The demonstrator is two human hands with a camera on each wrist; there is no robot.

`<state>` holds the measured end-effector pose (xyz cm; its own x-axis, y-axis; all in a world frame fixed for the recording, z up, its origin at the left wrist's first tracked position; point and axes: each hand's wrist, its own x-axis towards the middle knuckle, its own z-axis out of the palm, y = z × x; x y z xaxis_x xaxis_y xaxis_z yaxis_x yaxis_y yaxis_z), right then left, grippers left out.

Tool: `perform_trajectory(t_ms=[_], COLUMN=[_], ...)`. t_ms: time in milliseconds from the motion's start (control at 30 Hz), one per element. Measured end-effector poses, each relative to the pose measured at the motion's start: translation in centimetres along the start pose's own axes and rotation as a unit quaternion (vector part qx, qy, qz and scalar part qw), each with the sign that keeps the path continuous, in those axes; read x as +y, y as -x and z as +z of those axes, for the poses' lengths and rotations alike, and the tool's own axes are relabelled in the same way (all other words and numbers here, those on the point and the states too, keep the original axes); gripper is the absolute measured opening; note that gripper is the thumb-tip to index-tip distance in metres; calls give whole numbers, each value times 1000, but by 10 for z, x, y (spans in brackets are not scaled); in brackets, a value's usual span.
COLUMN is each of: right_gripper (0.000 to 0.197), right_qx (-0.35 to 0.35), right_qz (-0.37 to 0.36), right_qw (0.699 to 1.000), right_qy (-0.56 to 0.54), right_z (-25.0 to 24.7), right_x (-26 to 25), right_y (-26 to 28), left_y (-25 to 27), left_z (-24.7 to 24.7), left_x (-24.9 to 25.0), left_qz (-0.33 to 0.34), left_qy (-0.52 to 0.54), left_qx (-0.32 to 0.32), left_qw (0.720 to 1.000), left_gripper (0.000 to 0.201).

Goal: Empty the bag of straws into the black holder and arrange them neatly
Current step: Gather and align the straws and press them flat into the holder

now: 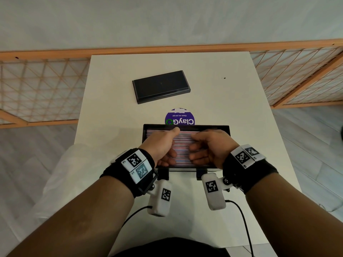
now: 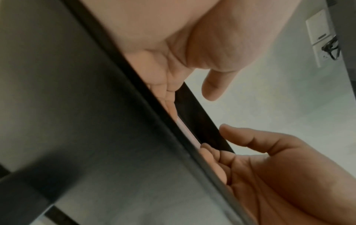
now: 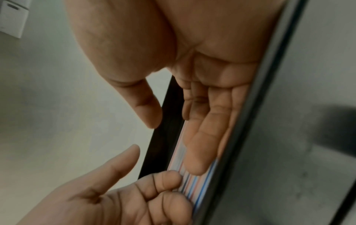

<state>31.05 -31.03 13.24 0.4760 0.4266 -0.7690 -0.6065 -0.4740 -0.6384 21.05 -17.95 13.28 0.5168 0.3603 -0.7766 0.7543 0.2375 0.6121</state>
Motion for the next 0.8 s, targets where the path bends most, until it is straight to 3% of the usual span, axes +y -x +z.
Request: perform_trajectory(t_ms=[467, 800], right_gripper=[23, 20], right_qx=[21, 15], right_qz=[21, 17], right_qw=[997, 1000], right_qy=[69, 15], right_z=[0, -1], right_x=[-2, -2], right_y=[-1, -3], left_y=[-9, -10], left_z=[0, 0], left_x=[-4, -3], left_qz=[-19, -17], left_qy=[-40, -44], left_qx=[-7, -7], left_qw=[999, 999], left_gripper=[56, 56])
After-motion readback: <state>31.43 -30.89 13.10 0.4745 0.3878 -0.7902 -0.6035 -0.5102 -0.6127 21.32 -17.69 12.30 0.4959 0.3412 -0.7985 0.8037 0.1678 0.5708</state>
